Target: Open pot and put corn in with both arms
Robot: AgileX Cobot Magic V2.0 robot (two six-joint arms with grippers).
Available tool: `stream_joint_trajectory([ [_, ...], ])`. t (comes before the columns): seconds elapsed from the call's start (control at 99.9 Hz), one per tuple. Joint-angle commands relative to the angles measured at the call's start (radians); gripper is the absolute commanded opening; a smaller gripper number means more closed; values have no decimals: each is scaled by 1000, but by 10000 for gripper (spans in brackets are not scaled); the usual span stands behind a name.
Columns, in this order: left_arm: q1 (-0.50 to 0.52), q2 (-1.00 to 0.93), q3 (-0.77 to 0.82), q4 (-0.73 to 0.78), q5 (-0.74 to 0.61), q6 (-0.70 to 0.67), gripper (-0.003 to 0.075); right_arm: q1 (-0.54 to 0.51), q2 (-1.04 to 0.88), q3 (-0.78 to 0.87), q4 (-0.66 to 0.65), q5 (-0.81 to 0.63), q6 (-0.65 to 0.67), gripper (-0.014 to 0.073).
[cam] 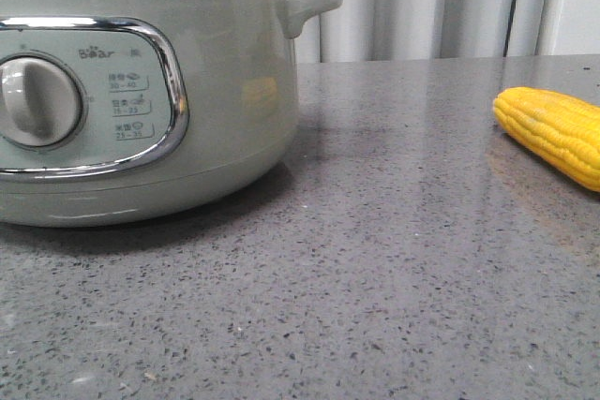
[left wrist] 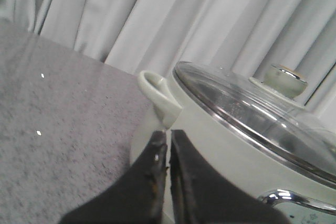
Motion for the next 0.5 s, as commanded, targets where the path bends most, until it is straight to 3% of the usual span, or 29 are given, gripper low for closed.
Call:
stream_joint_trajectory([
  [0.0,2,78,-120,132,2,-3,-18,-5,80,-107,-95,4,-8,-63],
  [0.05,2,113,-170,151,9,-3,0,-5,133,-160,-136,43,-8,-57],
  [0.12,2,172,-230,164,-1,-1,91,-5,197,-233,-185,83,-8,-20],
  [0.21,2,246,-292,174,-6,0,295,-5,268,-321,-226,137,-8,75],
  [0.27,2,302,-325,177,-5,0,439,-5,315,-375,-239,182,-8,183],
  [0.34,2,354,-354,177,-5,7,498,-5,365,-425,-248,232,-8,316],
  [0.4,2,387,-376,177,-5,61,496,-5,402,-455,-253,259,-8,421],
  [0.49,-16,447,-415,177,-7,164,494,-5,436,-475,-263,253,-8,507],
])
